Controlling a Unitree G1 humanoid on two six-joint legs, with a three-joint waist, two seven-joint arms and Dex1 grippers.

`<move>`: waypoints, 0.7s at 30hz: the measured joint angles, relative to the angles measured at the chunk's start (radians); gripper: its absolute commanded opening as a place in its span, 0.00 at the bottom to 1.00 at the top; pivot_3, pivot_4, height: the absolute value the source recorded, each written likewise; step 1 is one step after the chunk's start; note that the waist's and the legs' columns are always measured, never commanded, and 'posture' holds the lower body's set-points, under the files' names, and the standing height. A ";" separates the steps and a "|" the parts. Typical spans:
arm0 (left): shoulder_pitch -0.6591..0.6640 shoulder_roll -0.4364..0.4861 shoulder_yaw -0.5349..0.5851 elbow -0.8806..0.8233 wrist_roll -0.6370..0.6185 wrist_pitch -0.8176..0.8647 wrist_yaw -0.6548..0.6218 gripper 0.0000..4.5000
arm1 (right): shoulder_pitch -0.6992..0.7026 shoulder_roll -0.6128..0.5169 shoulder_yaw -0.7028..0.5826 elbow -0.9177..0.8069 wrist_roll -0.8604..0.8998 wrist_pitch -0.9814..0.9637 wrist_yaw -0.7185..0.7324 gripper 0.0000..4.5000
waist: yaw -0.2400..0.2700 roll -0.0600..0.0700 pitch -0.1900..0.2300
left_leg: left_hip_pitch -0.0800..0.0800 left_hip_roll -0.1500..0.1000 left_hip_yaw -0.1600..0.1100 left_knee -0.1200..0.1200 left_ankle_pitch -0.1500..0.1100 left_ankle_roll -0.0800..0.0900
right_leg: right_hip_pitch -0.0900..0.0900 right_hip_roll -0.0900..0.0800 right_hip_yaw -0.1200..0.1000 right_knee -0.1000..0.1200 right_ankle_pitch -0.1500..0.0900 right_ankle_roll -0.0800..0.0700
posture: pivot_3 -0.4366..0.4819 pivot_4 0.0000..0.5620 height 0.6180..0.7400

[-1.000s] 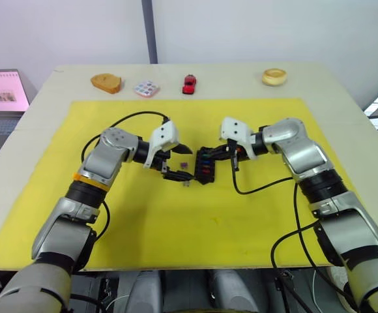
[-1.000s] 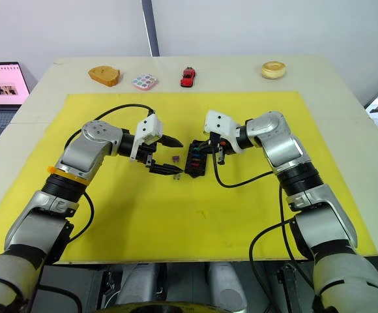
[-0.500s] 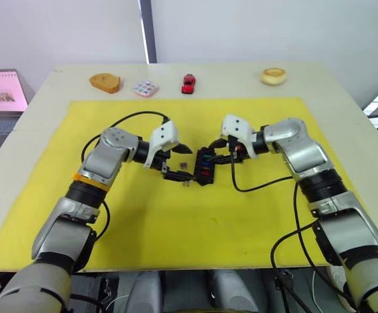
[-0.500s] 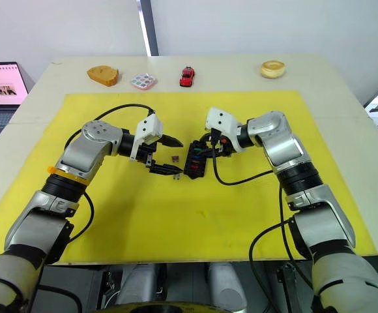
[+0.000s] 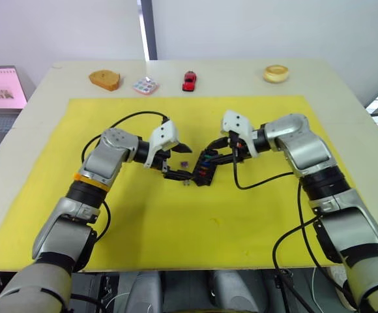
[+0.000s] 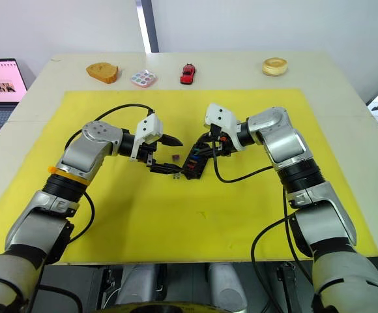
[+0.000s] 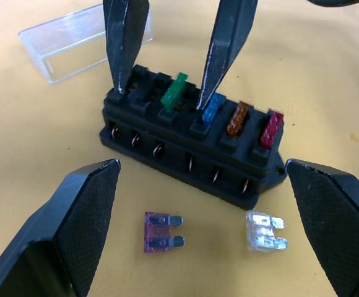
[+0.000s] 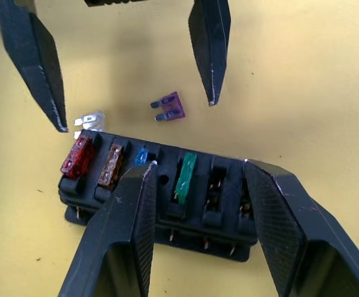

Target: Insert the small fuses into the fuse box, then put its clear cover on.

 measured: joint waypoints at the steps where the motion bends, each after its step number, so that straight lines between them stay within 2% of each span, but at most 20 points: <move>1: 0.000 0.000 0.000 0.000 0.000 0.000 0.001 1.00 | -0.002 -0.001 -0.002 -0.005 0.004 0.001 -0.001 0.53 | 0.000 0.000 0.000 | 0.000 0.000 0.000 0.000 0.000 0.000 | 0.000 0.000 0.000 0.000 0.000 0.000 | 0.48 0.27 1.00; 6: 0.000 0.000 0.000 0.000 0.000 -0.001 0.002 1.00 | -0.017 -0.008 -0.021 -0.013 0.016 0.005 -0.012 0.53 | 0.000 0.000 0.000 | 0.000 0.000 0.000 0.000 0.000 0.000 | 0.000 0.000 0.000 0.000 0.000 0.000 | 0.48 0.27 1.00; 9: 0.000 0.000 0.000 0.000 0.000 -0.001 0.002 1.00 | -0.017 -0.011 -0.021 -0.018 0.023 0.015 -0.016 0.33 | 0.000 0.000 0.000 | 0.000 0.000 0.000 0.000 0.000 0.000 | 0.000 0.000 0.000 0.000 0.000 0.000 | 0.48 0.27 1.00; 12: 0.000 0.001 0.000 0.000 0.000 -0.001 0.002 1.00 | -0.017 -0.014 -0.028 -0.041 0.036 0.032 -0.020 0.01 | 0.000 0.000 0.000 | 0.000 0.000 0.000 0.000 0.000 0.000 | 0.000 0.000 0.000 0.000 0.000 0.000 | 0.48 0.27 1.00; 21: 0.000 0.002 0.000 -0.001 0.001 -0.001 0.002 1.00 | 0.046 -0.019 -0.035 -0.116 0.071 0.077 -0.045 0.01 | 0.000 0.000 0.000 | 0.000 0.000 0.000 0.000 0.000 0.000 | 0.000 0.000 0.000 0.000 0.000 0.000 | 0.48 0.27 1.00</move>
